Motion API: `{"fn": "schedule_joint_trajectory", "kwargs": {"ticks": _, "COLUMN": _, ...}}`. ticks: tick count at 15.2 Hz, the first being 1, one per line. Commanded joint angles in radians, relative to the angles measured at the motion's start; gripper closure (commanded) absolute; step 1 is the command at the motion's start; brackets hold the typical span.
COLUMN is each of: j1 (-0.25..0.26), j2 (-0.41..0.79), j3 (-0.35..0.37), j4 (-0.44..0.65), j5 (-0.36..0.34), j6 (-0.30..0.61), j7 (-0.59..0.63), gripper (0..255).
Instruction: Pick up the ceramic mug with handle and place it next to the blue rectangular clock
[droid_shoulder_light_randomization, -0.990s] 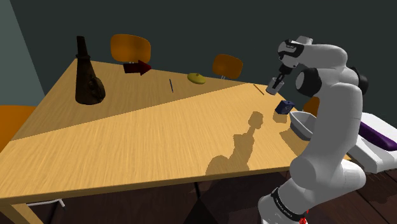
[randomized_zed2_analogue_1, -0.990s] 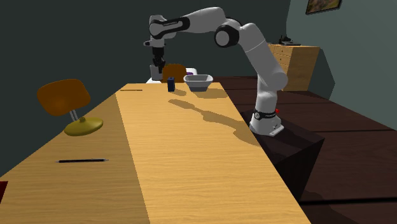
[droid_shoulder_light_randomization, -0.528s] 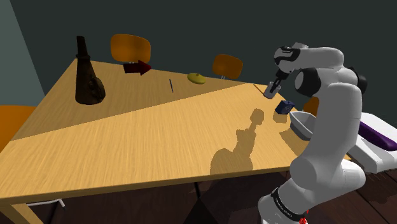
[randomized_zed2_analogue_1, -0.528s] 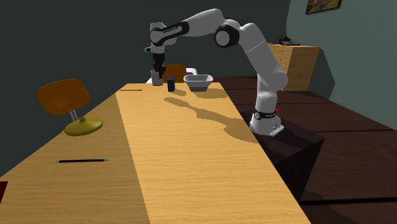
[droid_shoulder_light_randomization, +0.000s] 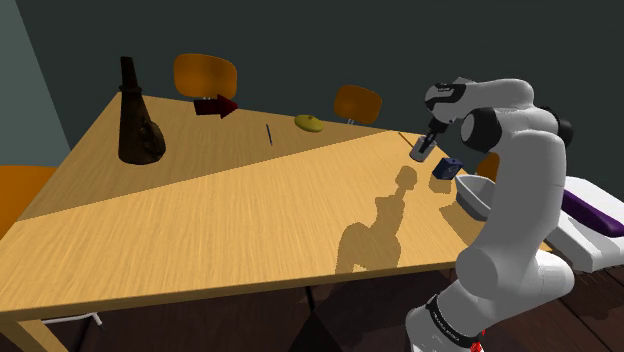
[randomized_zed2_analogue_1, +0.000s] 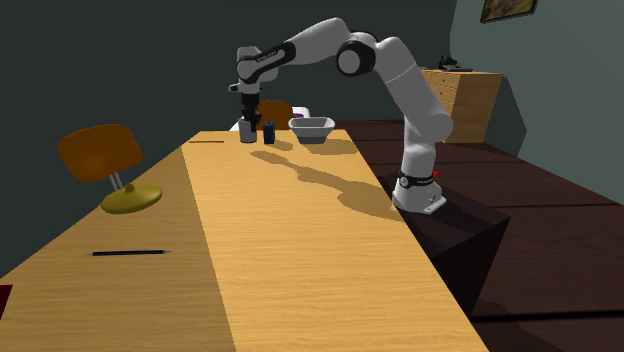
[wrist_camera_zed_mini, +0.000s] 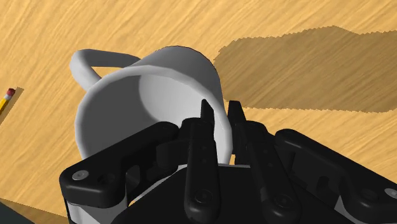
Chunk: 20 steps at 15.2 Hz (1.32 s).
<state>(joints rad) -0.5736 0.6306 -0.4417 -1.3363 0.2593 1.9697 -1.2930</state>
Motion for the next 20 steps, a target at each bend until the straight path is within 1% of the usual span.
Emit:
{"fn": "schedule_joint_trajectory", "kwargs": {"ticks": 1, "j1": 0.0, "j2": 0.007, "j3": 0.002, "j4": -0.019, "j5": 0.004, "j6": 0.026, "j7": -0.004, "gripper": 255}}
{"fn": "schedule_joint_trajectory", "kwargs": {"ticks": 5, "j1": 0.001, "j2": 0.022, "j3": 0.007, "j4": -0.045, "j5": 0.012, "j6": 0.066, "j7": -0.008, "gripper": 255}}
{"fn": "schedule_joint_trajectory", "kwargs": {"ticks": 12, "j1": 0.001, "j2": 0.022, "j3": 0.007, "j4": -0.045, "j5": 0.012, "j6": 0.066, "j7": -0.008, "gripper": 255}}
{"fn": "schedule_joint_trajectory", "kwargs": {"ticks": 13, "j1": 0.001, "j2": 0.022, "j3": 0.007, "j4": -0.045, "j5": 0.012, "j6": 0.066, "j7": -0.008, "gripper": 0}}
{"fn": "schedule_joint_trajectory", "kwargs": {"ticks": 18, "j1": 0.001, "j2": 0.023, "j3": 0.007, "j4": -0.045, "j5": 0.012, "j6": 0.066, "j7": -0.008, "gripper": 0}}
{"fn": "schedule_joint_trajectory", "kwargs": {"ticks": 20, "j1": 0.003, "j2": -0.004, "j3": 0.0, "j4": -0.019, "j5": 0.0, "j6": 0.016, "j7": -0.001, "gripper": 0}}
